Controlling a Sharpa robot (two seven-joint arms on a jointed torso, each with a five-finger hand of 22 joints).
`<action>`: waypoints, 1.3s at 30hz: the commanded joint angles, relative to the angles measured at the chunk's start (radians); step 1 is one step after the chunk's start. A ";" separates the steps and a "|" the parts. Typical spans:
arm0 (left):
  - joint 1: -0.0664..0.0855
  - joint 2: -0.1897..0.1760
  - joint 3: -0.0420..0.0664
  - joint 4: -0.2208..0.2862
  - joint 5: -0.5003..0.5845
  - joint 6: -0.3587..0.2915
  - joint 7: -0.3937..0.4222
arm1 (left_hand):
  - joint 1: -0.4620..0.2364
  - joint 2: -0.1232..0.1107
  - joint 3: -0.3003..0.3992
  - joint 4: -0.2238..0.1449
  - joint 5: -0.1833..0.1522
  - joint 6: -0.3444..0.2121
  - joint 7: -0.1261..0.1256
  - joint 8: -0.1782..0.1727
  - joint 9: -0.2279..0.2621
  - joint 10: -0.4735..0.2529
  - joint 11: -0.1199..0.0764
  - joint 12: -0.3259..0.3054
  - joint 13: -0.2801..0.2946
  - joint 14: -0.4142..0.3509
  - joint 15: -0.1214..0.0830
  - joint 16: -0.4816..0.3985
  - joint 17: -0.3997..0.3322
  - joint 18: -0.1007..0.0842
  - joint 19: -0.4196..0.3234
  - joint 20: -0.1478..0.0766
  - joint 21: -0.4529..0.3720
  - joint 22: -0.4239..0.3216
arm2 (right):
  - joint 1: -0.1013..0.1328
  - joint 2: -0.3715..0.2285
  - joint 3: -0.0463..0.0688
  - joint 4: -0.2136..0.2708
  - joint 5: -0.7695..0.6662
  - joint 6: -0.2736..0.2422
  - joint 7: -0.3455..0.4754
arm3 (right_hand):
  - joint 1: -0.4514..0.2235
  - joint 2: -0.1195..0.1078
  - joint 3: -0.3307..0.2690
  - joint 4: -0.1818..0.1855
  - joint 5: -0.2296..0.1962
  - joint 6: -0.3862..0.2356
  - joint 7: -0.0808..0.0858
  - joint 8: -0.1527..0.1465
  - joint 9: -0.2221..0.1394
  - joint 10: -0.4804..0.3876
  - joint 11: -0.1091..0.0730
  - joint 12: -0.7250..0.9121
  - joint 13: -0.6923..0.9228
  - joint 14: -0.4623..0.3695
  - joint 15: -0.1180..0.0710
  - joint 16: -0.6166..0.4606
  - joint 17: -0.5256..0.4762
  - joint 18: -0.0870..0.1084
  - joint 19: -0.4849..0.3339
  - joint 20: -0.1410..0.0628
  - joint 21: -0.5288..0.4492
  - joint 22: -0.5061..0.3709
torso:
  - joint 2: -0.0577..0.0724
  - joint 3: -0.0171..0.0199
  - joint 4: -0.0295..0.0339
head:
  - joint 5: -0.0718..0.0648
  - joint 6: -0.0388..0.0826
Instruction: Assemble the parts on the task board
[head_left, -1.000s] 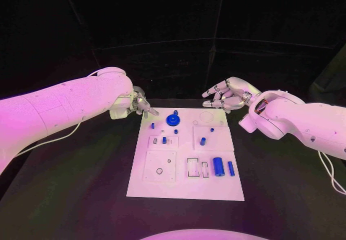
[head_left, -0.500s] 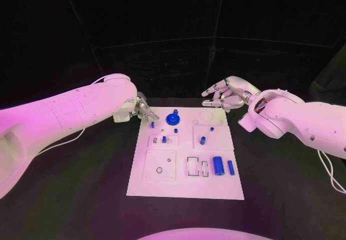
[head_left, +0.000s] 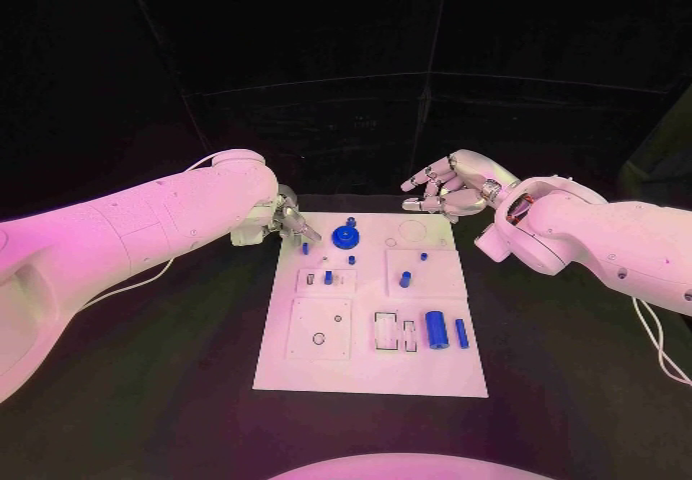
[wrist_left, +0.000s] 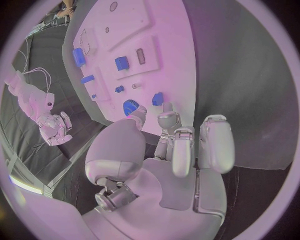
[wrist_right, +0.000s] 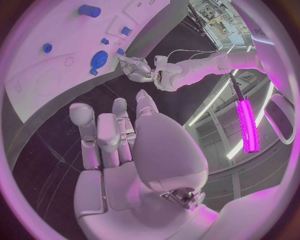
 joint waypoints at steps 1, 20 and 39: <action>0.001 0.002 0.001 0.003 -0.011 0.015 0.017 | 0.015 0.003 -0.006 -0.003 -0.002 0.008 -0.002 0.000 -0.002 0.009 -0.001 0.006 0.000 0.104 0.006 0.003 0.263 0.010 0.004 0.005 0.005 0.001 | 0.002 0.001 0.001 0.000 -0.003 0.005 0.007 | -0.004 0.003 -0.004 -0.001 0.006 -0.008 0.000 0.003 -0.001 -0.007 0.000 -0.003 -0.001 -0.004 0.001 -0.004 0.000 0.012 -0.004 -0.001 -0.003 -0.001 | 0.000 -0.0001 0.0009 | 0.000 -0.001; -0.001 0.000 0.000 0.007 -0.012 0.026 0.014 | 0.085 0.037 0.000 -0.039 -0.001 0.015 -0.003 0.002 -0.015 0.010 -0.002 0.007 -0.003 0.104 0.005 0.003 0.263 0.009 0.004 0.004 0.006 0.005 | 0.002 0.003 0.001 -0.001 -0.003 0.006 0.007 | -0.003 0.005 -0.004 -0.001 0.008 -0.008 0.000 0.004 -0.001 -0.007 0.000 -0.002 -0.001 -0.004 0.001 -0.004 0.000 0.012 -0.003 -0.001 -0.004 -0.001 | 0.000 0.0003 0.0000 | 0.000 -0.003; -0.004 -0.004 0.000 0.016 -0.012 0.002 0.040 | 0.254 0.113 0.121 -0.157 -0.001 0.018 -0.020 0.003 -0.027 0.012 -0.019 0.008 0.000 0.104 -0.006 0.003 0.263 0.009 0.004 -0.003 0.006 0.009 | 0.002 0.006 0.001 -0.002 -0.003 0.007 0.008 | -0.001 0.007 -0.003 -0.001 0.010 -0.009 0.000 0.004 0.000 -0.006 -0.001 -0.001 -0.001 -0.003 0.000 -0.004 0.001 0.012 -0.002 -0.001 -0.004 -0.001 | 0.000 0.0002 0.0003 | -0.001 -0.011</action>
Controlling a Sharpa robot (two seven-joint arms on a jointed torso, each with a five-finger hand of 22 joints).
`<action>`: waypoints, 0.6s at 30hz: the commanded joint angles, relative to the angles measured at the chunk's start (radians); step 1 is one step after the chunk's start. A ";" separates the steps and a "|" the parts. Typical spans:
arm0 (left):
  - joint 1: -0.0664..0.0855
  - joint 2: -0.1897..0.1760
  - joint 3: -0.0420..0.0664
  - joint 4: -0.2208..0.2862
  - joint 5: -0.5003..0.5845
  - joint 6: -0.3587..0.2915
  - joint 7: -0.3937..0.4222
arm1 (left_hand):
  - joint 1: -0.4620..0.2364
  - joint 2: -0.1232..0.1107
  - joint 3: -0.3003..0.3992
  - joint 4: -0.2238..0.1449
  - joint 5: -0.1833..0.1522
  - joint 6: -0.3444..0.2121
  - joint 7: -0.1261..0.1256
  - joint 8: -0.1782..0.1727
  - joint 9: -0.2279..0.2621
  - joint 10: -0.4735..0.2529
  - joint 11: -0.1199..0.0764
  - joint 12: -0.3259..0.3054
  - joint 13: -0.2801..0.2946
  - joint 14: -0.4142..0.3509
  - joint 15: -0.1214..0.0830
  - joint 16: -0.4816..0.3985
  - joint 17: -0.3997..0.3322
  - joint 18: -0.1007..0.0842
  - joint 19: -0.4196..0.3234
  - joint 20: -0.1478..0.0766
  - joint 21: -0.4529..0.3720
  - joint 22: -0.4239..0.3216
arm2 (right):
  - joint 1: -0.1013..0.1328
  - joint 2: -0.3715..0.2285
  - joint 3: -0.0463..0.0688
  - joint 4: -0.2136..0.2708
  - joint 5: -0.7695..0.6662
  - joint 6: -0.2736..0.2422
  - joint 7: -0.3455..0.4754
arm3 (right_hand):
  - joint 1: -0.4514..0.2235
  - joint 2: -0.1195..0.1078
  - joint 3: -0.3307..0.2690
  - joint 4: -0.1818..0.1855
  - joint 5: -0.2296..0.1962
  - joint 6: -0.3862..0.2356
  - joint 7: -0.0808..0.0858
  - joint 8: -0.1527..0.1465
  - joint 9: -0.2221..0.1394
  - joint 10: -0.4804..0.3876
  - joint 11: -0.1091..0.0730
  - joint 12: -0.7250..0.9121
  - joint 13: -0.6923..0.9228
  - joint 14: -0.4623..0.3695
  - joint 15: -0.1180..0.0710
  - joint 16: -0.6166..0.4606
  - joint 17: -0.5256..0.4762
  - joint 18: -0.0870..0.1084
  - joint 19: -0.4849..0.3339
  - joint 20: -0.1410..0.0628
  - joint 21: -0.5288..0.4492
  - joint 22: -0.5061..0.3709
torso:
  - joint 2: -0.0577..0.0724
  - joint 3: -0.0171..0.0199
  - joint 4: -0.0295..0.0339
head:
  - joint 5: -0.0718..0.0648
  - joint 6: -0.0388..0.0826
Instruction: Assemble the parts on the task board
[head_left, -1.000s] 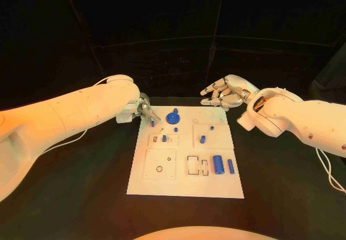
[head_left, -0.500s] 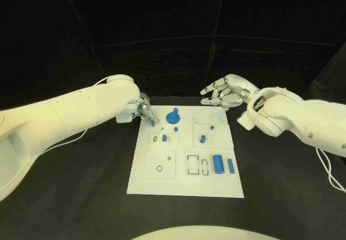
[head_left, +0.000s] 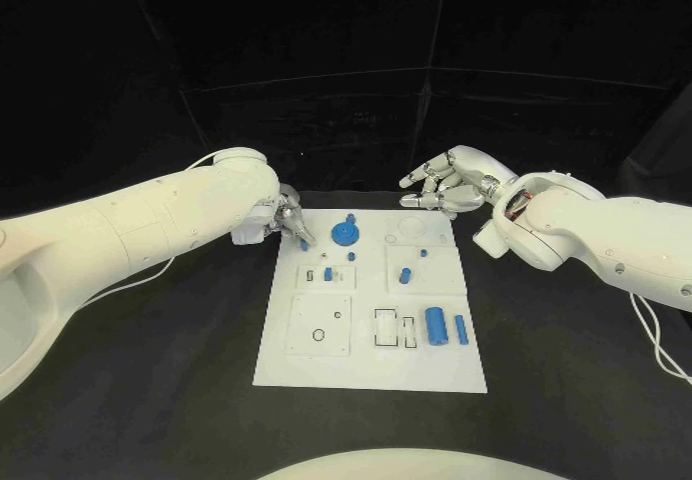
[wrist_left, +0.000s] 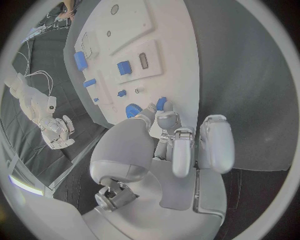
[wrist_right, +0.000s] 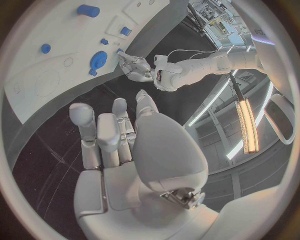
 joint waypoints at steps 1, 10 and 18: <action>0.000 -0.003 0.000 0.005 -0.006 -0.015 0.032 | 0.062 0.020 0.052 -0.047 -0.001 -0.001 -0.010 0.006 0.002 0.001 -0.010 0.003 0.000 0.104 -0.008 0.003 0.263 0.009 0.005 -0.004 0.007 0.003 | 0.002 0.001 0.001 0.001 -0.002 0.005 0.008 | -0.001 0.007 -0.003 -0.001 0.006 -0.009 0.000 0.004 -0.001 -0.006 -0.001 -0.001 -0.001 -0.003 0.000 -0.004 0.001 0.012 -0.002 -0.001 -0.004 -0.001 | 0.000 0.0002 0.0000 | 0.001 -0.001; 0.000 -0.055 0.001 0.072 0.018 -0.089 0.047 | 0.046 -0.004 0.195 -0.111 -0.001 -0.009 -0.006 0.033 0.021 0.017 -0.003 -0.003 -0.004 0.104 -0.006 0.003 0.263 0.007 0.006 -0.005 0.008 0.008 | 0.002 0.001 0.001 -0.001 -0.002 0.006 0.008 | -0.001 0.008 -0.004 -0.001 0.006 -0.009 0.000 0.004 -0.001 -0.007 -0.001 -0.002 -0.002 -0.003 0.000 -0.006 -0.001 0.012 -0.003 -0.001 -0.005 -0.002 | -0.002 0.0005 0.0020 | -0.001 -0.001; 0.002 -0.151 0.002 0.227 0.031 -0.201 0.043 | 0.008 -0.031 0.273 -0.130 -0.002 -0.010 -0.007 0.051 0.033 0.031 -0.007 0.004 0.001 0.104 -0.006 0.003 0.263 0.006 0.010 -0.006 0.012 0.016 | 0.002 -0.001 0.001 -0.005 -0.002 0.006 0.008 | -0.001 0.008 -0.004 -0.001 0.007 -0.009 0.000 0.004 0.000 -0.008 -0.001 -0.002 -0.003 -0.003 0.000 -0.006 -0.001 0.012 -0.003 -0.001 -0.005 -0.003 | -0.002 -0.0002 0.0030 | 0.002 -0.002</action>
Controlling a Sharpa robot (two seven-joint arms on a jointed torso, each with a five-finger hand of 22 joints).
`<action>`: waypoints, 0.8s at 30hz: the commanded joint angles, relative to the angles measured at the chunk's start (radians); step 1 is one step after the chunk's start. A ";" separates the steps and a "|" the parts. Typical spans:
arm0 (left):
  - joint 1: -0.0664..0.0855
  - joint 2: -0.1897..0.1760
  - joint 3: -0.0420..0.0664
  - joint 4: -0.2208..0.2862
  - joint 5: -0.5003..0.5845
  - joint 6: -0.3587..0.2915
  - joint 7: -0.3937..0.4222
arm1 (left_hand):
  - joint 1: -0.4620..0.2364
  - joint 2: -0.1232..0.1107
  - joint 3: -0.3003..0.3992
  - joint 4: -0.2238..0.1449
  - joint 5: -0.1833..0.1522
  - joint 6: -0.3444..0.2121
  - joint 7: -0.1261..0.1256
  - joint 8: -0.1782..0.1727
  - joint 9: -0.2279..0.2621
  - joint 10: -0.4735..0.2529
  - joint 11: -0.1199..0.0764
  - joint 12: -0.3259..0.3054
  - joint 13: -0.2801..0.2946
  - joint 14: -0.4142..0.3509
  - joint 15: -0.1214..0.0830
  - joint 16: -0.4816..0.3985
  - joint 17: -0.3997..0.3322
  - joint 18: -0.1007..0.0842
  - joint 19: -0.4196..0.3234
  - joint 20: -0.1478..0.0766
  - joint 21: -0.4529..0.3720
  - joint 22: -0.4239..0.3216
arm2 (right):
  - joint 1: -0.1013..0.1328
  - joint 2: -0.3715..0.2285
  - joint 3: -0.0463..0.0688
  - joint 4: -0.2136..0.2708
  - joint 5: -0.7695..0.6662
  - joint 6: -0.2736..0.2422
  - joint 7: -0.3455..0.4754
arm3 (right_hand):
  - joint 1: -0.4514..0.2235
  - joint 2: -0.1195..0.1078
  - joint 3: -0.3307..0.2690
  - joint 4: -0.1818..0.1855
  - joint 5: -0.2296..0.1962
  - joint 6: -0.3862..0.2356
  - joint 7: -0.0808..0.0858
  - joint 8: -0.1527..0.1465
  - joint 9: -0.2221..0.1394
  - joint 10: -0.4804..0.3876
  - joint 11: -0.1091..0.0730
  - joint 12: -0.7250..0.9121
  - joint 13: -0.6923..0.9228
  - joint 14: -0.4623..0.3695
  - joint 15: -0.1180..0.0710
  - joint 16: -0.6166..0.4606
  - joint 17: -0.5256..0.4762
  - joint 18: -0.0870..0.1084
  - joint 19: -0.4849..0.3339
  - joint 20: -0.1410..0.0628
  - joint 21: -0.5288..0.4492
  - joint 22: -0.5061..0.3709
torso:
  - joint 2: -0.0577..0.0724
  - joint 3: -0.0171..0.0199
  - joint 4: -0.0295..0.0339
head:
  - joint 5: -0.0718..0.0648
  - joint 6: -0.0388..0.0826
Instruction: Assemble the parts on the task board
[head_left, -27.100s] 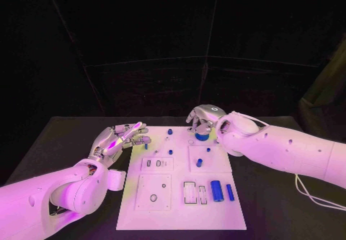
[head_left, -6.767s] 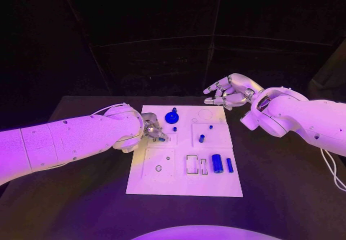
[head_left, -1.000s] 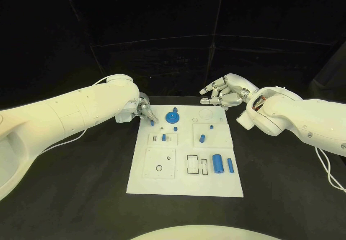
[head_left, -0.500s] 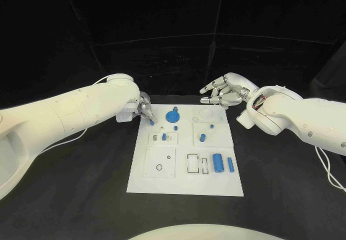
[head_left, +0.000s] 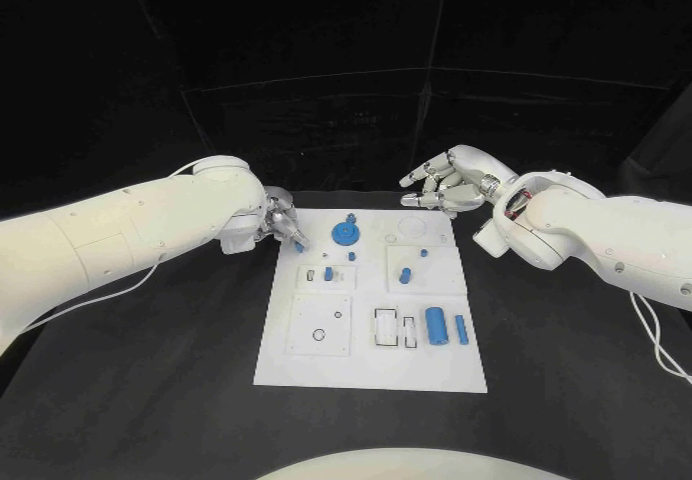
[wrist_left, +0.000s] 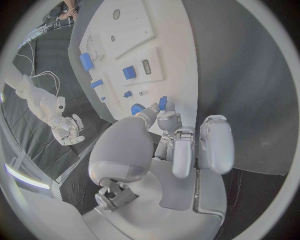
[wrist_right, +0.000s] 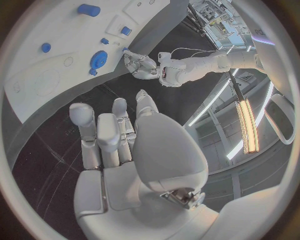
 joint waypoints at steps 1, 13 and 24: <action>0.003 -0.035 0.001 0.069 0.017 -0.115 0.018 | -0.015 -0.005 0.111 -0.095 0.001 -0.003 -0.007 0.007 0.036 0.008 -0.001 0.006 0.004 0.104 -0.006 0.003 0.263 0.006 0.010 -0.006 0.005 0.003 | 0.002 0.000 0.001 -0.001 -0.002 0.006 0.008 | -0.001 0.008 -0.004 -0.001 0.007 -0.009 0.000 0.004 0.000 -0.008 -0.001 -0.002 -0.002 -0.003 0.000 -0.006 -0.001 0.012 -0.003 -0.001 -0.005 -0.001 | 0.000 -0.0002 -0.0003 | 0.004 0.000; -0.011 -0.165 -0.001 0.300 -0.008 -0.246 0.005 | -0.037 -0.023 0.159 -0.104 0.001 -0.003 -0.009 0.018 0.043 0.015 -0.003 0.008 0.005 0.104 -0.008 0.003 0.263 0.005 0.013 -0.008 0.009 0.010 | 0.002 0.003 0.001 -0.009 -0.002 0.008 0.009 | -0.001 0.008 -0.004 -0.001 0.007 -0.009 0.000 0.004 0.000 -0.008 -0.001 -0.002 -0.002 -0.003 0.000 -0.006 -0.001 0.012 -0.003 -0.001 -0.005 -0.001 | -0.001 -0.0012 0.0022 | 0.009 -0.001; -0.042 -0.204 -0.004 0.367 -0.037 -0.265 0.001 | -0.040 -0.027 0.168 -0.106 0.001 -0.002 -0.010 0.021 0.044 0.018 -0.003 0.010 0.007 0.104 -0.009 0.003 0.263 0.005 0.014 -0.009 0.010 0.012 | 0.002 0.008 0.000 -0.016 -0.002 0.010 0.009 | -0.002 0.008 -0.005 0.000 0.007 -0.009 0.000 0.004 0.000 -0.009 0.000 -0.003 -0.003 -0.004 0.000 -0.008 -0.002 0.012 -0.003 -0.001 -0.006 -0.003 | 0.001 -0.0011 -0.0030 | 0.019 -0.004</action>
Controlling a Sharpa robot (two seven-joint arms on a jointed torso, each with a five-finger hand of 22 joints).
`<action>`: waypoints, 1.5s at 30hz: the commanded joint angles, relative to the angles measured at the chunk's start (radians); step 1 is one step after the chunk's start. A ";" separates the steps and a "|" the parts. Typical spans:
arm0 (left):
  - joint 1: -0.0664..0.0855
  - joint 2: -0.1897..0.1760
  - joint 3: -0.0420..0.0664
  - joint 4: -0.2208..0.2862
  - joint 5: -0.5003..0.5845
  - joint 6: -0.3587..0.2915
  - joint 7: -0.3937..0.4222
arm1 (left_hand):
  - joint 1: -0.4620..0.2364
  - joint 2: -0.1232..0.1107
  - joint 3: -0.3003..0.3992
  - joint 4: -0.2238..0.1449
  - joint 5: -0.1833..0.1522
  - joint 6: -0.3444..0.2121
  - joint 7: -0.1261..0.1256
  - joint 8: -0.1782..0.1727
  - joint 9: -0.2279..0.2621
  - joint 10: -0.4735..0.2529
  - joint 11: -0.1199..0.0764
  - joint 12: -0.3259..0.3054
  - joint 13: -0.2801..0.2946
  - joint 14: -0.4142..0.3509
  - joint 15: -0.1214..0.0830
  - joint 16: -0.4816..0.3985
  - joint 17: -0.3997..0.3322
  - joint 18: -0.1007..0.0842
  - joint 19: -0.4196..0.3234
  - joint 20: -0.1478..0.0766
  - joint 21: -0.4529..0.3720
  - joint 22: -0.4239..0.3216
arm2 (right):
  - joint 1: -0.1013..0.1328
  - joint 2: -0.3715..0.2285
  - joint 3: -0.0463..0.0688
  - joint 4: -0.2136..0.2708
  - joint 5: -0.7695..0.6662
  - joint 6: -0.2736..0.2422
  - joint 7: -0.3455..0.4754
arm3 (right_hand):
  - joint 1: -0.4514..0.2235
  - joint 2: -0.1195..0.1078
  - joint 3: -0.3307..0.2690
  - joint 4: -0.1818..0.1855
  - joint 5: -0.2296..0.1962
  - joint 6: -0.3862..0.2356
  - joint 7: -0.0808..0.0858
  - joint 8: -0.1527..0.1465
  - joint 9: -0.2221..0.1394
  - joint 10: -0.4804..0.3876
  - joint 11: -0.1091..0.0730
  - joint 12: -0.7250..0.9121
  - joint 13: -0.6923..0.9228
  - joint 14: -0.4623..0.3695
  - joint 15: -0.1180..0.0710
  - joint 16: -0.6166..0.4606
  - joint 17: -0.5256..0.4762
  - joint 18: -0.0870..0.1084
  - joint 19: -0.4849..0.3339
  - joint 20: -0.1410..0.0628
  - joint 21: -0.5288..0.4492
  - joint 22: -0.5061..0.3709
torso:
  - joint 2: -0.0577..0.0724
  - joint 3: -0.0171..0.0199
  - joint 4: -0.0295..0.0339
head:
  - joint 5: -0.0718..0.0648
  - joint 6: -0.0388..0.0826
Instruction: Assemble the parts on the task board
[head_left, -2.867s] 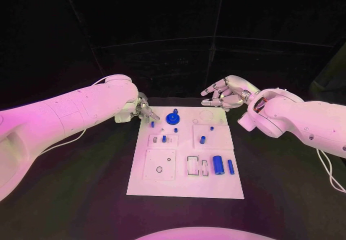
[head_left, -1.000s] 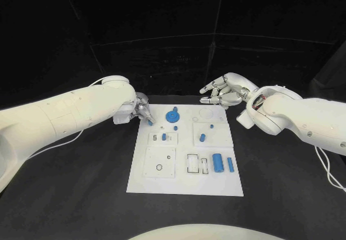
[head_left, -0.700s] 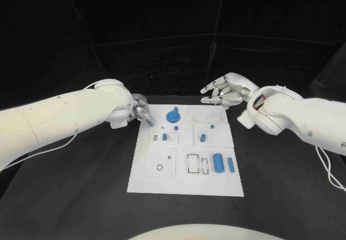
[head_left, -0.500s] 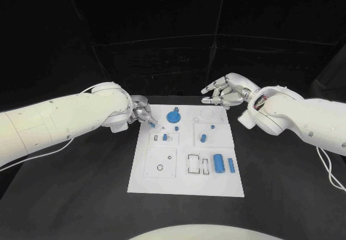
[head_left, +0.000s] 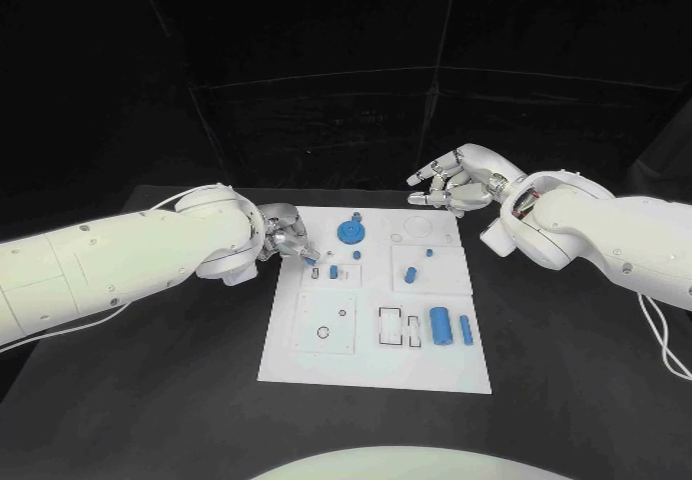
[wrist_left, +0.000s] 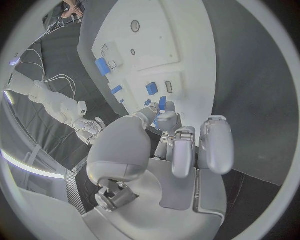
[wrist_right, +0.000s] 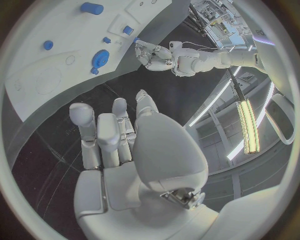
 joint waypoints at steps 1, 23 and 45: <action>-0.005 0.000 -0.001 0.010 -0.025 -0.032 0.001 | -0.005 0.006 0.098 -0.091 0.002 0.003 -0.007 0.005 0.042 0.008 -0.002 0.005 0.002 0.104 -0.009 0.003 0.263 0.005 0.014 -0.009 0.006 0.001 | 0.002 0.002 0.000 -0.001 -0.002 0.008 0.009 | -0.002 0.008 -0.005 0.000 0.003 -0.009 0.000 0.004 0.000 -0.009 0.000 -0.003 -0.001 -0.004 0.000 -0.003 -0.001 0.012 -0.003 -0.001 -0.006 -0.001 | 0.002 0.0006 -0.0039 | 0.001 0.000; -0.030 0.022 -0.026 -0.024 -0.028 0.012 -0.017 | -0.007 0.005 0.103 -0.091 0.002 0.003 -0.007 0.006 0.043 0.008 -0.002 0.004 0.000 0.104 -0.009 0.003 0.263 0.005 0.014 -0.009 0.006 0.001 | 0.001 0.005 0.000 -0.002 -0.002 0.009 0.010 | -0.002 0.008 -0.005 0.000 0.003 -0.009 0.000 0.004 0.000 -0.009 0.000 -0.003 -0.001 -0.004 0.000 -0.003 -0.001 0.012 -0.003 -0.001 -0.006 -0.001 | 0.002 0.0013 -0.0027 | -0.002 -0.007; -0.032 0.019 -0.027 -0.009 -0.027 0.022 -0.014 | -0.010 0.003 0.112 -0.092 0.002 0.002 -0.007 0.008 0.044 0.008 -0.002 0.003 0.000 0.104 -0.009 0.003 0.263 0.005 0.014 -0.009 0.005 0.000 | 0.001 0.006 0.000 -0.003 -0.002 0.011 0.012 | -0.002 0.008 -0.005 0.000 0.003 -0.009 0.000 0.004 0.000 -0.009 0.000 -0.003 -0.001 -0.004 0.000 -0.003 -0.001 0.012 -0.003 -0.001 -0.006 -0.001 | 0.002 0.0009 -0.0025 | -0.004 -0.009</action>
